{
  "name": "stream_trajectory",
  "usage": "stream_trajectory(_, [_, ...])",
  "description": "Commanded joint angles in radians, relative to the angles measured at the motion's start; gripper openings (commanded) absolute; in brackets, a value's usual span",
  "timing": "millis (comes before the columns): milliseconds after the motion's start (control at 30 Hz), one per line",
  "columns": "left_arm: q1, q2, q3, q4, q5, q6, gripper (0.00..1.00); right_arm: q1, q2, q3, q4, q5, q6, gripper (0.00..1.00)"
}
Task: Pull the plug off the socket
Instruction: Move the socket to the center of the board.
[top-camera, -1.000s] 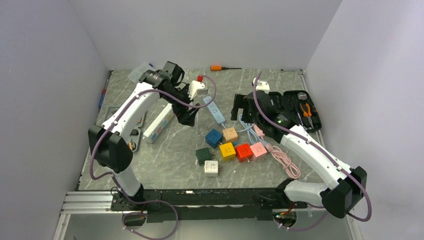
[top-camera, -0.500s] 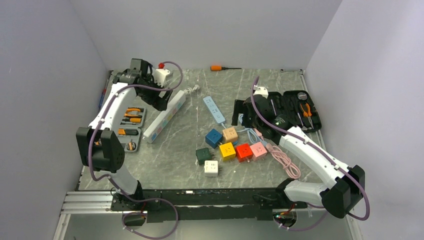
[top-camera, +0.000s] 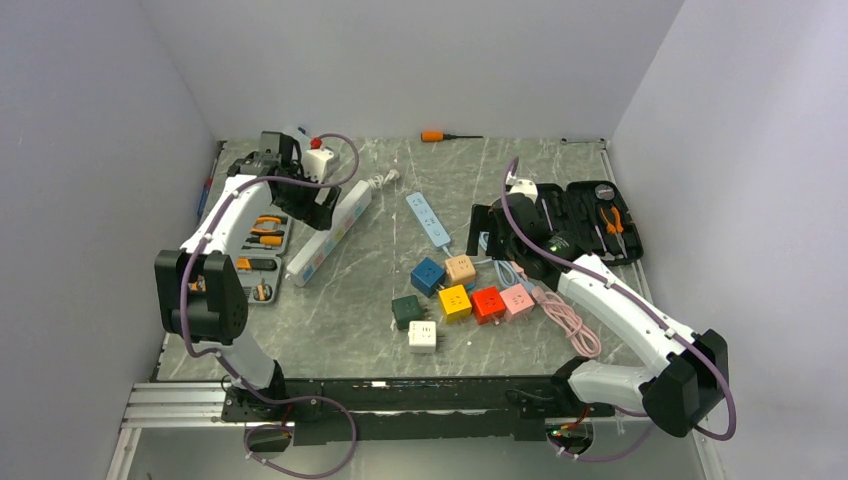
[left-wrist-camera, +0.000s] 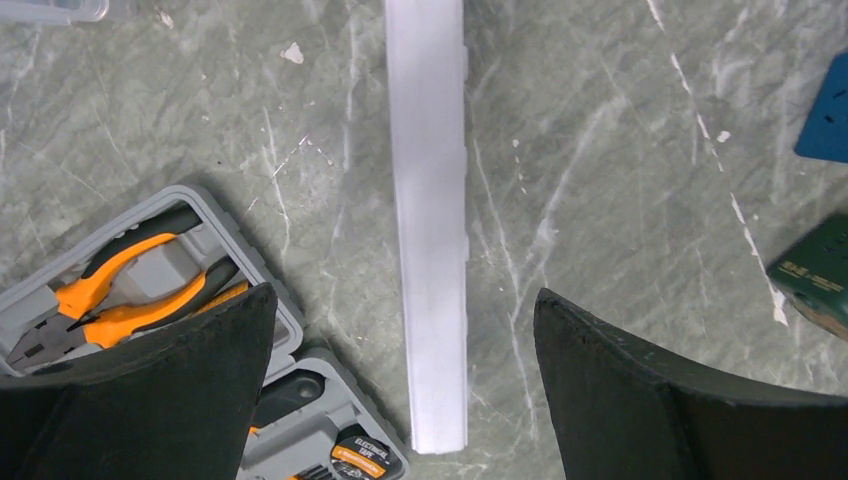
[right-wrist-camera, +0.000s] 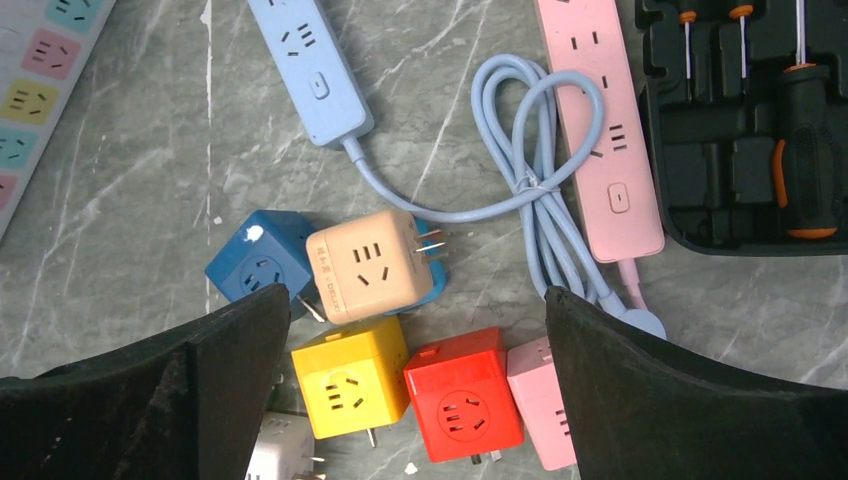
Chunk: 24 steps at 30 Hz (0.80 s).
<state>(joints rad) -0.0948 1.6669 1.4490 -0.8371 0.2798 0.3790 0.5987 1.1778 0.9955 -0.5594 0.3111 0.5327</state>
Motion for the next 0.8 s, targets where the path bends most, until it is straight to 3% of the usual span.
stream_trajectory(0, [0.006,0.047,-0.042,0.117,-0.014,-0.048,0.99,-0.007,-0.027,-0.002,0.019,0.003,0.011,1.00])
stream_trajectory(333, [-0.028,0.150,-0.101,0.193,0.020,-0.051,0.98,-0.010,-0.043,-0.010,0.017,0.021,0.010,1.00])
stream_trajectory(467, [-0.056,0.131,-0.163,0.211,0.033,-0.040,0.81,-0.013,-0.041,-0.014,0.026,0.014,0.013,0.98])
stream_trajectory(767, [-0.198,-0.005,-0.375,0.208,0.009,-0.009,0.64,-0.014,-0.017,-0.015,0.045,0.015,0.008,0.93])
